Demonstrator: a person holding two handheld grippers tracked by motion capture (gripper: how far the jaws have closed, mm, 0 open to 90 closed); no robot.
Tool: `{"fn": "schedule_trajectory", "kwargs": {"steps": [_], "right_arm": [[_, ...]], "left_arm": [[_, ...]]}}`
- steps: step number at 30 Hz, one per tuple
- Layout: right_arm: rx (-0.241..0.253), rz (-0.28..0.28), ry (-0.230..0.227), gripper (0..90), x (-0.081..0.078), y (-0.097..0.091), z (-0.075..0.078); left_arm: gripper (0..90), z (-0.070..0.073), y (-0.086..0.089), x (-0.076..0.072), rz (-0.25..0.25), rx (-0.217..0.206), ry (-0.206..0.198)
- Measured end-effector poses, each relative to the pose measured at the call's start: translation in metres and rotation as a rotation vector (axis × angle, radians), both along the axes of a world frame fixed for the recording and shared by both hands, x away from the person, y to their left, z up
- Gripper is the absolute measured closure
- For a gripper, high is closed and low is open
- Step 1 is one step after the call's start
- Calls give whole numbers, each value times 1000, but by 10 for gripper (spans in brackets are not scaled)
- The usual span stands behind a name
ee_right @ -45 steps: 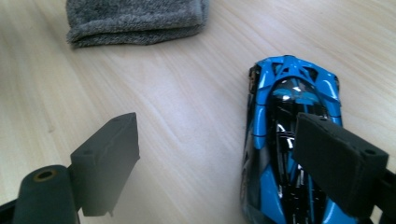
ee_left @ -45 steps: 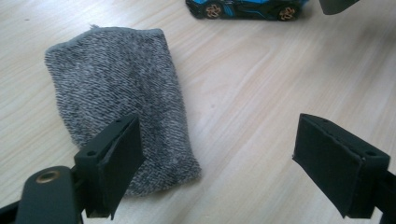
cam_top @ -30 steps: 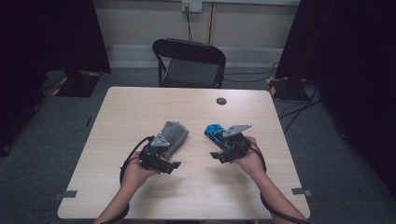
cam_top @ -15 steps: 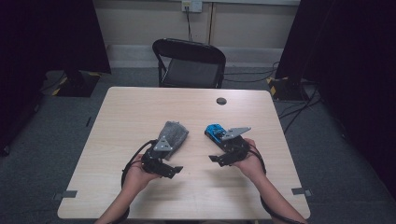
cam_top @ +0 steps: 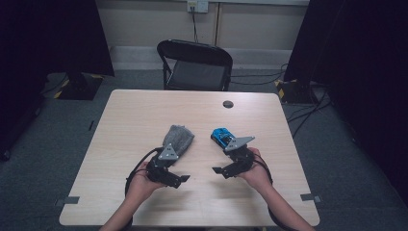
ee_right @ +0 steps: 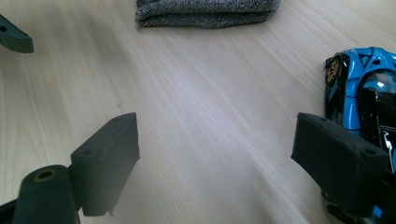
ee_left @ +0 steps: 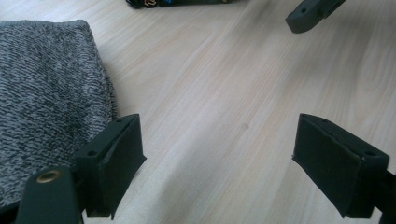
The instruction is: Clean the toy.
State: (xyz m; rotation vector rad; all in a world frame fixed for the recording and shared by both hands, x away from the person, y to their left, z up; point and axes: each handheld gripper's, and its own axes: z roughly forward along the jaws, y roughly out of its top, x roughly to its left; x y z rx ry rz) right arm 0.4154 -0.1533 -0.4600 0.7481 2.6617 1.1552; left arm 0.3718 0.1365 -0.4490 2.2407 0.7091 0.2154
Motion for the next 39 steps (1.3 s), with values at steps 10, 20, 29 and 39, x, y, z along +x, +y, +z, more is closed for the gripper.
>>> {"fn": "schedule_trajectory", "kwargs": {"steps": [10, 20, 29, 39], "right_arm": [[3, 16, 12, 144, -8, -1, -5], [5, 20, 12, 144, -12, -10, -5], [-1, 14, 19, 144, -15, -21, -7], [11, 13, 16, 144, -20, -26, -10]], "left_arm": [[155, 1, 3, -5, 0, -9, -8], [155, 1, 10, -8, 0, 0, -13], [156, 0, 15, -12, -4, 20, -20], [155, -3, 19, -17, -4, 14, -19]]}}
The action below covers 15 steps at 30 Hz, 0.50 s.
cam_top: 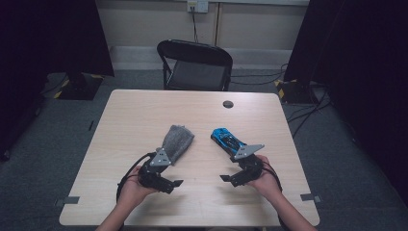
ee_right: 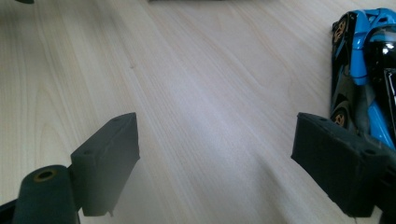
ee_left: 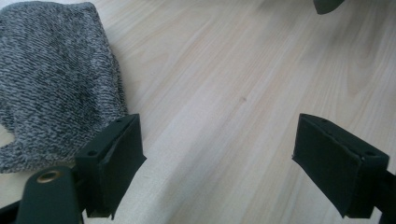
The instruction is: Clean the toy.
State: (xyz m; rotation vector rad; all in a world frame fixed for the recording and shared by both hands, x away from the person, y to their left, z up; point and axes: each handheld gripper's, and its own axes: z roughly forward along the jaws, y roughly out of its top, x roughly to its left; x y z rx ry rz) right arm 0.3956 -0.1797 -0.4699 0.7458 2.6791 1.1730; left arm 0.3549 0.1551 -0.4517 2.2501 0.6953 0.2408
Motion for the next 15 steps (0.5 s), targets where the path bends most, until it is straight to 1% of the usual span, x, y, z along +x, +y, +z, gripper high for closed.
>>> {"fn": "schedule_trajectory", "kwargs": {"steps": [4, 5, 9, 12, 15], "right_arm": [[-1, 5, 6, 144, -2, 0, -1], [-6, 7, 3, 144, -3, -1, -1], [-6, 6, 2, 144, -4, -3, -1], [-13, 7, 5, 144, -5, -5, -2], [-18, 11, 9, 144, -7, -7, -4]], "left_arm": [[154, -1, 2, -2, -5, 4, 0], [154, -1, 3, -3, -3, -2, -6], [154, -1, 6, -4, -5, -7, -3], [154, -1, 7, -6, -13, -3, -5], [154, -2, 11, -6, -5, 1, 1]]}}
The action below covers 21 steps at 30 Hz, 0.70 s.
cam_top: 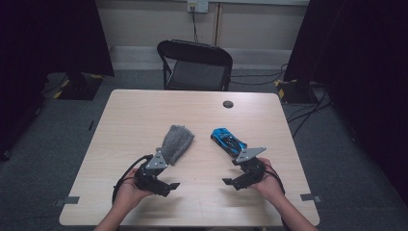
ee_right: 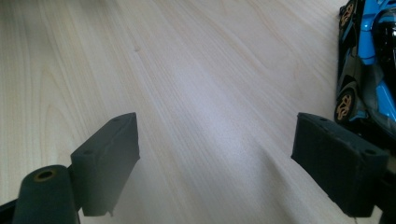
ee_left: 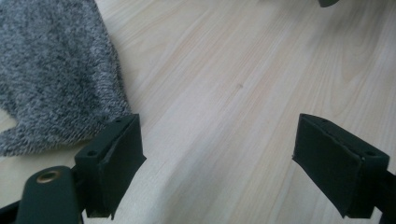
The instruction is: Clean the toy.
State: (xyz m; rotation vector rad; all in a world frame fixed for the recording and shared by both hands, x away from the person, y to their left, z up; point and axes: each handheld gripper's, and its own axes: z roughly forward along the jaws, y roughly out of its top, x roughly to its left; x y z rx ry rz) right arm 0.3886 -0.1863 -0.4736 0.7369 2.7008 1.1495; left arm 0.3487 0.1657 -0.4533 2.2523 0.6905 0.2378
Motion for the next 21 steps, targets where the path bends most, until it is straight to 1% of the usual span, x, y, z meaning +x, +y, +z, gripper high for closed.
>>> {"fn": "schedule_trajectory", "kwargs": {"steps": [2, 5, 8, 10, 13, 14, 18, 21], "right_arm": [[3, 2, 1, 144, 0, -1, 0], [7, 3, 0, 144, -1, -3, 0], [-2, 8, 0, 144, -2, -5, -1], [-6, -1, -3, 145, -3, -7, -2], [0, -3, -1, 146, -4, -10, -2], [-7, -3, -3, 147, -5, -11, -4], [-9, -4, 0, 147, -6, -13, -4], [-10, -6, 0, 147, -6, -14, -4]], "left_arm": [[154, 0, 2, 0, 6, -9, 2], [152, 0, 4, -1, 10, -7, 1], [151, 0, 7, -2, 10, -5, 3], [152, 0, 10, -3, 17, -6, 7], [152, 0, 13, -3, 19, -7, 3], [152, 0, 15, -4, 24, -15, 4], [150, 0, 16, -5, 24, -7, 7], [149, 0, 19, -6, 24, -10, 5]]}}
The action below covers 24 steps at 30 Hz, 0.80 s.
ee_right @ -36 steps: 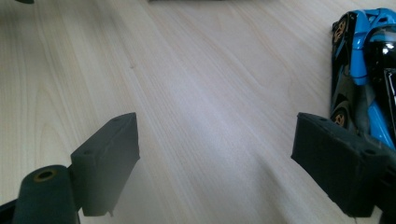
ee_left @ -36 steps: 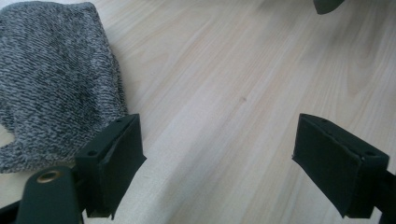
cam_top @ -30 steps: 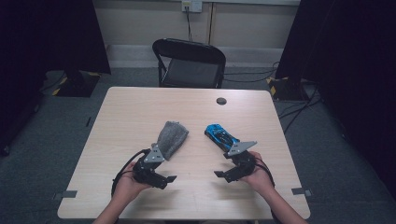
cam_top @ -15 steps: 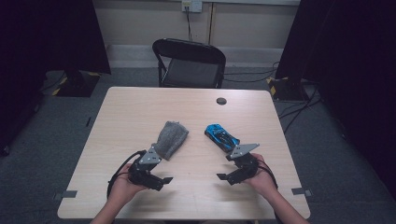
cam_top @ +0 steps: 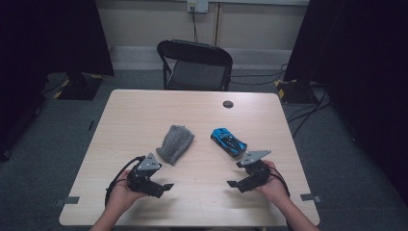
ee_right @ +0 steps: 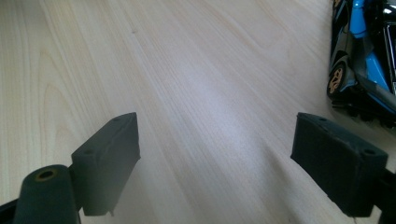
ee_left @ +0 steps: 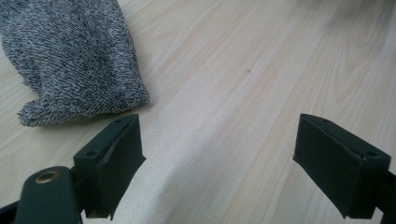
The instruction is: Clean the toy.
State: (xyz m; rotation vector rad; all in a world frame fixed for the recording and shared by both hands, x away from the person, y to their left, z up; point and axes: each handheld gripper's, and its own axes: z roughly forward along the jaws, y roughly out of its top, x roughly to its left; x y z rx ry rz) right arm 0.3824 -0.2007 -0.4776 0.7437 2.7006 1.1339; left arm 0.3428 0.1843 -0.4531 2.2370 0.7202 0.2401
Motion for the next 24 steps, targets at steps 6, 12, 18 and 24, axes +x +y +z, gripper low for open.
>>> {"fn": "schedule_trajectory", "kwargs": {"steps": [6, 12, 18, 24], "right_arm": [[-8, 1, -2, 147, -2, -3, 0], [-10, -15, -1, 146, -3, -10, -1], [-14, -25, -8, 146, -4, -16, 0], [-21, -34, -12, 146, -6, -22, -3]], "left_arm": [[150, 2, 6, -2, 6, 0, -7], [149, 2, 15, -5, 15, 3, 1], [150, 2, 21, -7, 27, 4, -11], [150, 1, 27, -7, 41, -5, -9]]}}
